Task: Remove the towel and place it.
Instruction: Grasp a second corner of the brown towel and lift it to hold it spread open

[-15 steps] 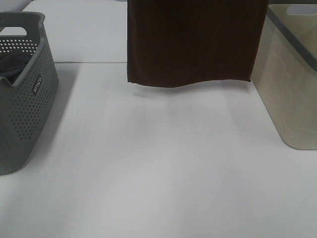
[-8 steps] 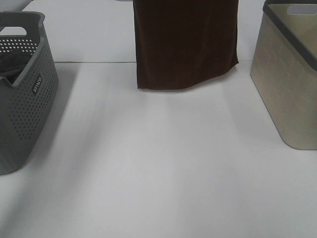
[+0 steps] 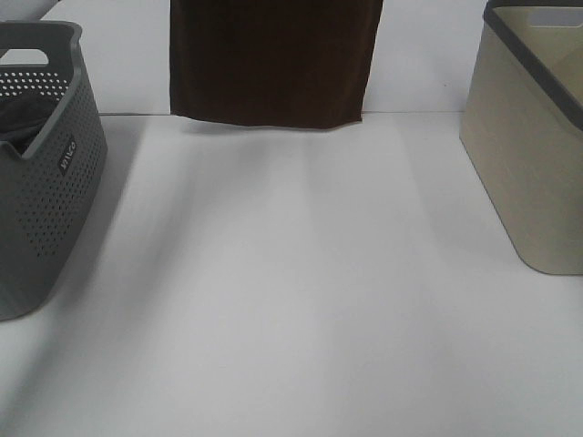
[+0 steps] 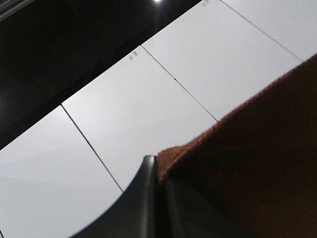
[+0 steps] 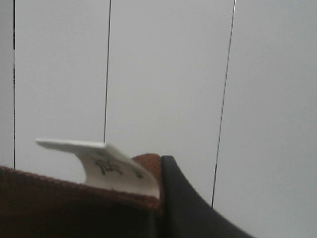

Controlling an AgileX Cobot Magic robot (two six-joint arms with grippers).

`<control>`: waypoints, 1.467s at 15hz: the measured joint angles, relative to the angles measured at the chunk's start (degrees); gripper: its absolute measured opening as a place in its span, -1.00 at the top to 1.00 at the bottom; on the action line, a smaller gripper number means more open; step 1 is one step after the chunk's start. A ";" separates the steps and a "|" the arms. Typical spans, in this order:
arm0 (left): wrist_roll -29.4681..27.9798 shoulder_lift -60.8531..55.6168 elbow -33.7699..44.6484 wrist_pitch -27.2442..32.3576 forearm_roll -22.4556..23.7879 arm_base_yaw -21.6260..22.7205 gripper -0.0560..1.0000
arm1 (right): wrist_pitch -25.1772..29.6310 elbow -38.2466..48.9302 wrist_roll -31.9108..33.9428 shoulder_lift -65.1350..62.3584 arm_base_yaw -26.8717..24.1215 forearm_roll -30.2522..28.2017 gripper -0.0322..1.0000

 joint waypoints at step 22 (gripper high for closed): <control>3.50 -13.64 3.50 86.34 -35.47 -3.78 0.89 | 60.50 -0.46 7.33 -12.26 0.00 -9.00 0.92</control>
